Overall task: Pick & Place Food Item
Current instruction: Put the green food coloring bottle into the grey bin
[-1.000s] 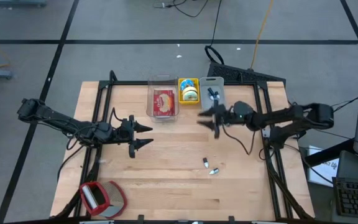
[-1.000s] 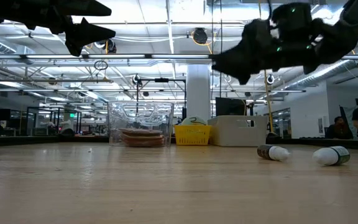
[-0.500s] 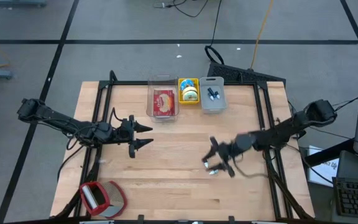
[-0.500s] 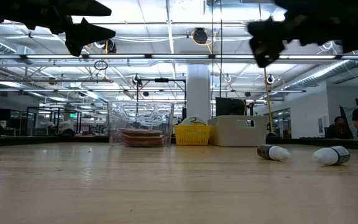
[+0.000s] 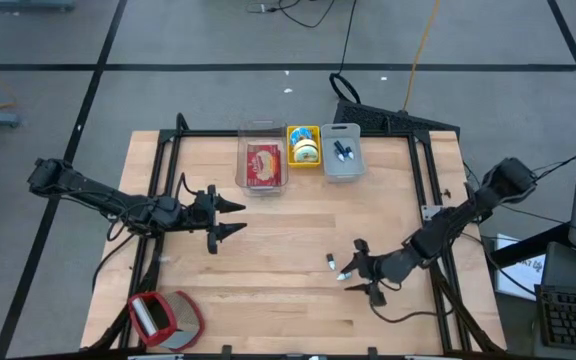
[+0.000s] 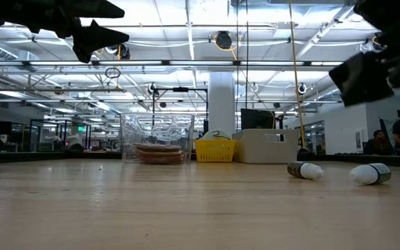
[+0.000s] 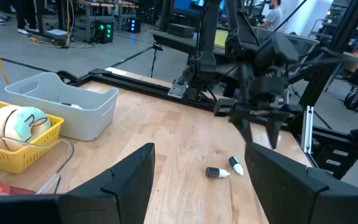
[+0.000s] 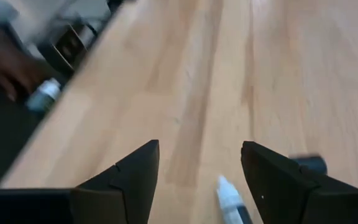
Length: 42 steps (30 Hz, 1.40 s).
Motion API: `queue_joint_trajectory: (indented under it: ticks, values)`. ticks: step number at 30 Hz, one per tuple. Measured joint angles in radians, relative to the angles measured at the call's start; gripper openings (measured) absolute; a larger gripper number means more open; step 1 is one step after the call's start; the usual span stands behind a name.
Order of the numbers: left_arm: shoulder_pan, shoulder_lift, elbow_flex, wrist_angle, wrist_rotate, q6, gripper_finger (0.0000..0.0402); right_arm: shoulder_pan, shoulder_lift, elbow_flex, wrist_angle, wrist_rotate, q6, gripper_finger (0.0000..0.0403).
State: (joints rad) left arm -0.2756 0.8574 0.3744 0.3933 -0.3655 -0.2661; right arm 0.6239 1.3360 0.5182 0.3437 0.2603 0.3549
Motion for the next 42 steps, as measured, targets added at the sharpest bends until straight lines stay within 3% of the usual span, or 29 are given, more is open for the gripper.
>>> queue_joint_trajectory:
  ticks: [12,20,30,42]
  values:
    - [0.0,0.0,0.0,0.001,0.0,0.0,0.0253,-0.016,0.205,0.212,-0.315,-0.033,-0.044,0.0211]
    - [0.0,0.0,0.0,0.0,0.0,0.0,0.0253,-0.091,0.232,0.214,-0.341,-0.132,-0.057,0.0192]
    - [0.0,0.0,0.0,0.001,0.0,0.0,0.0253,-0.112,0.249,0.214,-0.415,-0.159,-0.109,0.017]
    - [0.0,0.0,0.0,0.001,0.0,0.0,0.0253,-0.114,0.249,0.214,-0.423,-0.16,-0.113,0.0113]
